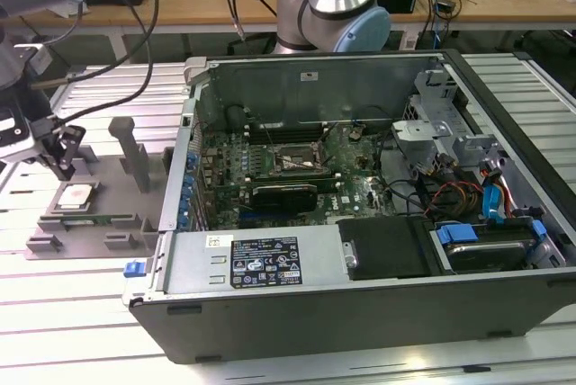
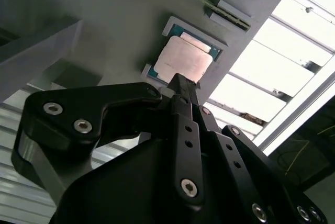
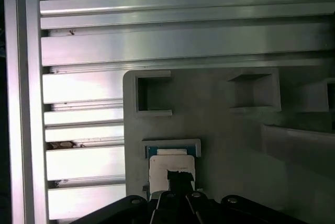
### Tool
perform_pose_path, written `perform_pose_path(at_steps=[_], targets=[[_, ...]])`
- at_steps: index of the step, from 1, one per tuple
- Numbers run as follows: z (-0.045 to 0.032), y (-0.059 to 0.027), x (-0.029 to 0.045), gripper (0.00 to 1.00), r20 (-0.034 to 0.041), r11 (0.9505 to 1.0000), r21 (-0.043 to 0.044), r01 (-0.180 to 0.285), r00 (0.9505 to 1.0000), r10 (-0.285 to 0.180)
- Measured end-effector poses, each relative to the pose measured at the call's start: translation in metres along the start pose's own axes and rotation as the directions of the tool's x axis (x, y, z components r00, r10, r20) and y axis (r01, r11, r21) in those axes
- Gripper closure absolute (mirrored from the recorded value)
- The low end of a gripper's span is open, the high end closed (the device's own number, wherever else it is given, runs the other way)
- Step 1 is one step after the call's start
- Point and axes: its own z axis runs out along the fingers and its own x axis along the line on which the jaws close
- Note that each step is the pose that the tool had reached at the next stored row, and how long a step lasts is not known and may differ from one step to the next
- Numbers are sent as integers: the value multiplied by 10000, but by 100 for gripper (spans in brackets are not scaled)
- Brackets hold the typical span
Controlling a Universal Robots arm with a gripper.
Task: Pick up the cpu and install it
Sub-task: 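Pick up the cpu and move it towards the insertion slot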
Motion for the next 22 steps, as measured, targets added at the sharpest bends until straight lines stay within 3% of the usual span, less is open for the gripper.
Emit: perform_pose_path(at_steps=[3, 12, 20, 22], targets=[[53, -49, -3, 89, 0, 10000, -1, 41, 10000, -41], [269, -69, -7, 89, -20, 9999, -2, 137, 9999, -137], [270, -69, -7, 89, -20, 9999, 2, 138, 9999, -138], [270, -70, -7, 83, -20, 9999, 2, 139, 9999, -139]])
